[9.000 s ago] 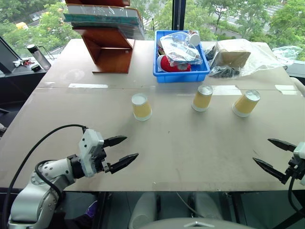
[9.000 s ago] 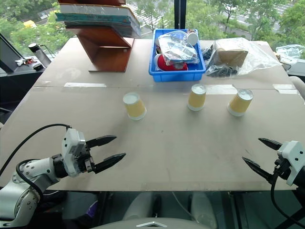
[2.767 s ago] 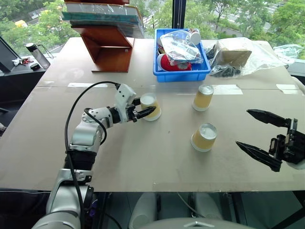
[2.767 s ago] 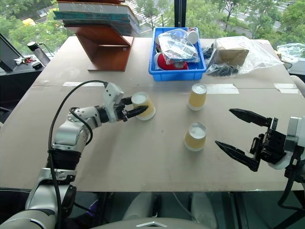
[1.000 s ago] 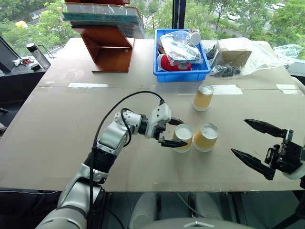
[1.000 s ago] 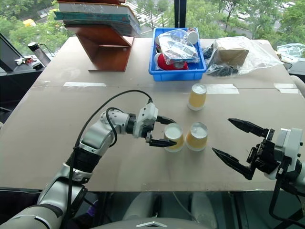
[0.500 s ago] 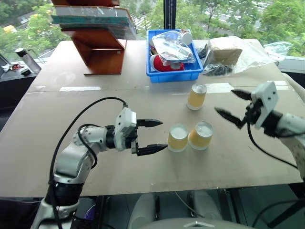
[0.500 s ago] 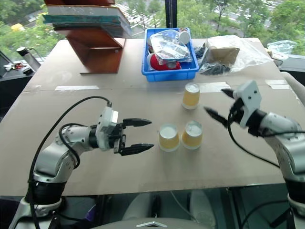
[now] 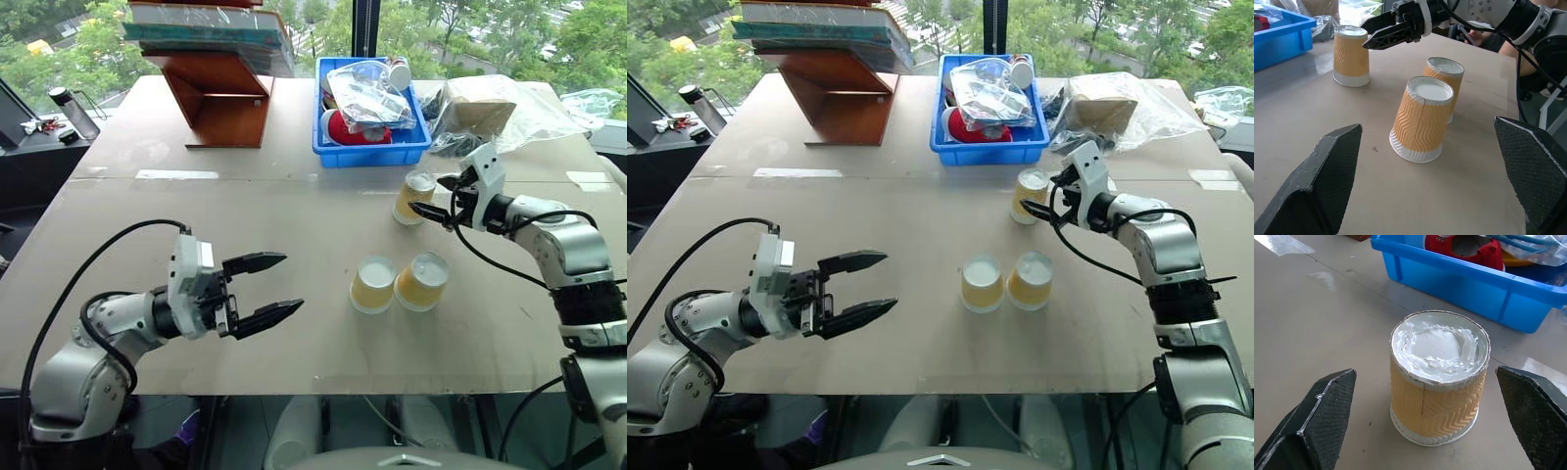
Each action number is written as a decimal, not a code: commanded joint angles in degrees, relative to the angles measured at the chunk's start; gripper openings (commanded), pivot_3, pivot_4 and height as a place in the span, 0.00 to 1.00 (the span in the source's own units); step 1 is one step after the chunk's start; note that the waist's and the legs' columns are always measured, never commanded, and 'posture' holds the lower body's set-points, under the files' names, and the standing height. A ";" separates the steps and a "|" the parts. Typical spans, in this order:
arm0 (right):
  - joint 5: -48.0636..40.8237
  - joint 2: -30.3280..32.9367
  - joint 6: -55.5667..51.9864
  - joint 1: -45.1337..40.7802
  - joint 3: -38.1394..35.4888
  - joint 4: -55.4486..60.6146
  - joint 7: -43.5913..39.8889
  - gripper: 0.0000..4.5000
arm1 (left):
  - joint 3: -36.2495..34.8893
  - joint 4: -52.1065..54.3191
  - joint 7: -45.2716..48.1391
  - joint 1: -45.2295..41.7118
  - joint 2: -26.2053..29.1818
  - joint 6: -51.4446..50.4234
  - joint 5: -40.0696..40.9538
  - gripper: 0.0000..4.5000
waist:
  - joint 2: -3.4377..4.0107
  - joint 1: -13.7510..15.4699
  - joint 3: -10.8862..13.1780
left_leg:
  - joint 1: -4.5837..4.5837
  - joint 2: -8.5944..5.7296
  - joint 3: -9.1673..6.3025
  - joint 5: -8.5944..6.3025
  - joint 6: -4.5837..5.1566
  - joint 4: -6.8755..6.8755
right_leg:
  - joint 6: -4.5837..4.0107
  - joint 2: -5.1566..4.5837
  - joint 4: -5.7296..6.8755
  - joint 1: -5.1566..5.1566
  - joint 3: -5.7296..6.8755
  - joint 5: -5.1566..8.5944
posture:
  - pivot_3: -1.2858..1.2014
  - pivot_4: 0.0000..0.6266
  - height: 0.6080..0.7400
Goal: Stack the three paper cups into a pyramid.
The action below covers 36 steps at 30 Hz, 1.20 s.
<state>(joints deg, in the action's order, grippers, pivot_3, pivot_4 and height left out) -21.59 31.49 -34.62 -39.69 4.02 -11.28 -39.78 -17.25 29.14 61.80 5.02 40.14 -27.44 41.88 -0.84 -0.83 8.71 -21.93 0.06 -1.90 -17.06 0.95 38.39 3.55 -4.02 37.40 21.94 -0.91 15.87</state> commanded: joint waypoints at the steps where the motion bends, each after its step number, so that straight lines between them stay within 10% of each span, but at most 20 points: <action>1: 0.66 0.12 1.22 -2.02 -1.87 -0.65 -0.92 1.00 | -1.35 2.83 -1.31 0.54 0.47 0.46 1.64 0.98 | 0.00 -0.08 0.00 | 0.00 0.00 0.02 0.00 0.00 0.00 | 0.00 0.00 0.00 0.00 -0.01 0.00 | 0.52 0.24 1.00; 29: 4.86 -6.81 8.92 -7.72 -2.34 -15.56 -2.68 1.00 | -5.66 3.56 1.22 3.21 1.62 4.98 5.14 0.98 | 0.04 -1.44 0.03 | -0.02 -0.01 0.12 0.00 0.00 -0.03 | 0.00 -0.01 0.03 0.12 -0.10 0.00 | 0.52 0.24 1.00; 32: 5.11 -6.93 10.00 -7.71 -2.17 -15.63 -3.90 0.72 | -5.73 3.33 0.96 3.68 1.50 5.51 4.77 1.00 | 0.05 -1.47 0.03 | -0.03 -0.01 0.12 0.00 0.00 -0.03 | 0.00 -0.01 0.04 0.12 -0.11 0.00 | 0.52 0.24 1.00; 36: 4.80 -6.86 10.93 -7.37 -2.26 -13.96 -5.61 0.72 | -4.71 2.69 0.17 2.96 1.38 5.83 4.14 1.00 | 0.05 -1.46 0.03 | -0.03 -0.01 0.11 0.00 0.00 -0.04 | 0.00 -0.01 0.05 0.14 -0.11 0.00 | 0.52 0.24 1.00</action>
<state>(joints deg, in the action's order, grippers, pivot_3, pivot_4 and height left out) -16.38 24.29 -25.26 -45.88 3.27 -27.96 -44.10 -21.85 30.89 62.30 8.42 41.53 -22.83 46.05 -0.79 -2.29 8.74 -21.96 0.05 -1.78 -17.07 0.96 38.35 3.55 -4.03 37.45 22.08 -1.02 15.87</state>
